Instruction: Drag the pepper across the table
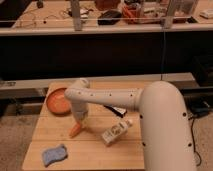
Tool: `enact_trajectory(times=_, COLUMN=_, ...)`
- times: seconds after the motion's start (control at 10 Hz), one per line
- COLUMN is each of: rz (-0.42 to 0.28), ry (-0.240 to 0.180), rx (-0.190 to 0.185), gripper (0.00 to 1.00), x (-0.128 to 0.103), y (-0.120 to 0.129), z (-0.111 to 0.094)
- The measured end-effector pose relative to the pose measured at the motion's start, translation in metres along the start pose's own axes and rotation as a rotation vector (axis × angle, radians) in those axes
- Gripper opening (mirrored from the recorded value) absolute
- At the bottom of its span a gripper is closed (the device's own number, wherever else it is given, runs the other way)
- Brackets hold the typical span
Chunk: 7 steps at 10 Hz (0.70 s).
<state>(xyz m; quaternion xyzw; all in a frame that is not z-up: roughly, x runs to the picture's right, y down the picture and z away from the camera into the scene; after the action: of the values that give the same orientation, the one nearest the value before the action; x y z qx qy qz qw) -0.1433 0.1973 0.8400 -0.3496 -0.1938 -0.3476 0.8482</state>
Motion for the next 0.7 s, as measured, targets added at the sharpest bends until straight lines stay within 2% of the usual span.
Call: enact_trajectory(times=0.7, rz=-0.032, ry=0.008, rx=0.007, gripper=0.0, x=-0.024, y=-0.024, z=-0.001)
